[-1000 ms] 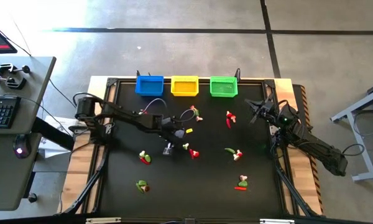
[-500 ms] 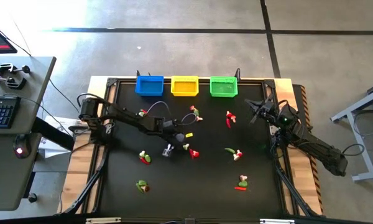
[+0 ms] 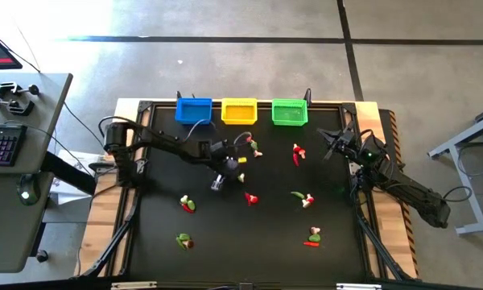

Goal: Sort produce into baskets
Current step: Put the green mushroom into the blue bin

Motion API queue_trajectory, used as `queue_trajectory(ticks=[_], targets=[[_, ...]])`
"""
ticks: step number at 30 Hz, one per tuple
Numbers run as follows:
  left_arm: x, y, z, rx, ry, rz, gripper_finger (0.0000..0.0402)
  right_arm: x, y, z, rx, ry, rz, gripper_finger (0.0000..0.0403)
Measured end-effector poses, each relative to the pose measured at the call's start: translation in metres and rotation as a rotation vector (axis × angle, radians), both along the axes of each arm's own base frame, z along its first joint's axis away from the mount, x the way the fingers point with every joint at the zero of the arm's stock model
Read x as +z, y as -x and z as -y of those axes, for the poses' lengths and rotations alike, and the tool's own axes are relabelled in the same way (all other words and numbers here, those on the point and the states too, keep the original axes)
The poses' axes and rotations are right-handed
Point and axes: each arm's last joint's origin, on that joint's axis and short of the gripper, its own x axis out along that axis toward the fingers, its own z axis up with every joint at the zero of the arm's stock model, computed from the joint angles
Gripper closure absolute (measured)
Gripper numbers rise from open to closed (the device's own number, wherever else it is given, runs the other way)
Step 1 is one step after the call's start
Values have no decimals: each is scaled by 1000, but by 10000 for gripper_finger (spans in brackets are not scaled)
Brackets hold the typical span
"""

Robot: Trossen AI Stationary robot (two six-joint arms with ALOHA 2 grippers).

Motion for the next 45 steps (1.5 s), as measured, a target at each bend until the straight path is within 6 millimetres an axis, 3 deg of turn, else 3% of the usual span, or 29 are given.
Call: queue_trajectory(ticks=[5, 10, 15, 19, 23, 30, 38, 45], targets=[[16, 4, -28, 309, -61, 38, 401, 0, 0, 0, 0, 0, 0, 402], [45, 20, -55, 691, -157, 101, 401, 0, 0, 0, 0, 0, 0, 402], [77, 55, -77, 1103, -370, 169, 401, 0, 0, 0, 0, 0, 0, 402], [88, 89, -97, 1285, -441, 178, 401, 0, 0, 0, 0, 0, 0, 402], [87, 116, -120, 1329, -354, 172, 401, 0, 0, 0, 0, 0, 0, 402], [81, 143, -160, 1336, -172, 175, 401, 0, 0, 0, 0, 0, 0, 402], [81, 143, -194, 1269, -5, 205, 389, 0, 0, 0, 0, 0, 0, 402], [76, 141, -209, 1150, 118, 12, 387, 0, 0, 0, 0, 0, 0, 402]])
